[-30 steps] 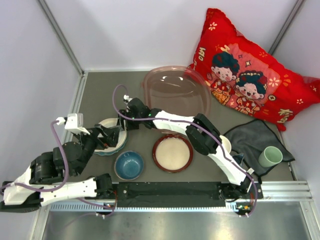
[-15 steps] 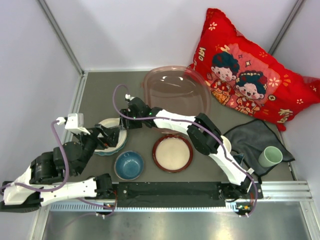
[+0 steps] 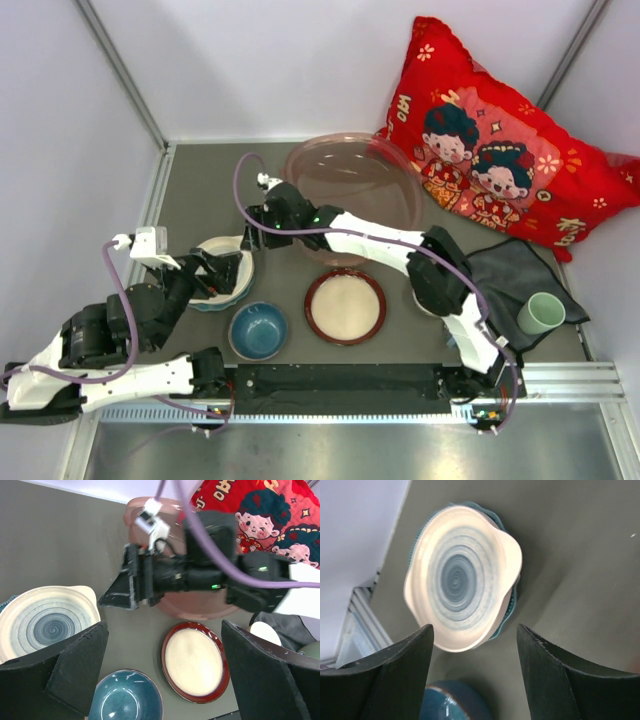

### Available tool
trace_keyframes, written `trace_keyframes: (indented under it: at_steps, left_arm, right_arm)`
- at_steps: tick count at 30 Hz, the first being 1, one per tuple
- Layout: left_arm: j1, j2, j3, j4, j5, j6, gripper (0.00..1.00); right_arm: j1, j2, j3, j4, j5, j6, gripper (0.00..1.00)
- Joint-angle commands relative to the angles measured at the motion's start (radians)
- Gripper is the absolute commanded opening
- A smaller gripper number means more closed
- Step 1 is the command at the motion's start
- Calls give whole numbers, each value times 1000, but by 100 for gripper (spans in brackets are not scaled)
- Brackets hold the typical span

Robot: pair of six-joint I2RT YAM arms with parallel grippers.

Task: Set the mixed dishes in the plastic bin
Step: Place the plate at the center of the board, then pick up the plate at the center of the board.

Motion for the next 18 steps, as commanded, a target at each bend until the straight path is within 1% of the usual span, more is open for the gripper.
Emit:
trace_keyframes:
  at_steps: [1, 7, 9, 10, 12, 13, 14, 15, 16, 18]
  left_arm:
    - [-4, 4, -6, 42, -6, 21, 99]
    - [-4, 4, -11, 44, -3, 24, 99]
    - [-4, 6, -13, 45, 0, 22, 99]
    - [-2, 4, -16, 47, 0, 24, 99]
    - [-2, 9, -20, 50, 3, 27, 99]
    - [-4, 10, -28, 56, 3, 27, 99]
    - [-2, 22, -31, 58, 3, 30, 99]
    - [-2, 30, -36, 59, 9, 32, 99]
    - [-2, 39, -43, 62, 11, 33, 99]
    - [-2, 73, -49, 82, 15, 44, 99]
  right_arm:
    - [10, -168, -54, 21, 50, -27, 67]
    - [7, -300, -169, 39, 91, -27, 68]
    - [5, -340, -214, 32, 134, -17, 68]
    - [7, -395, -269, 25, 142, -15, 68]
    - [8, -464, -341, 10, 215, -3, 68]
    - [8, -537, -419, 5, 234, 3, 68]
    - [8, -585, -461, -2, 261, 18, 68]
    - [10, -627, -499, -25, 275, 29, 68]
    - [13, -712, -575, -42, 288, 40, 68]
    - [23, -792, -680, -94, 326, 74, 68]
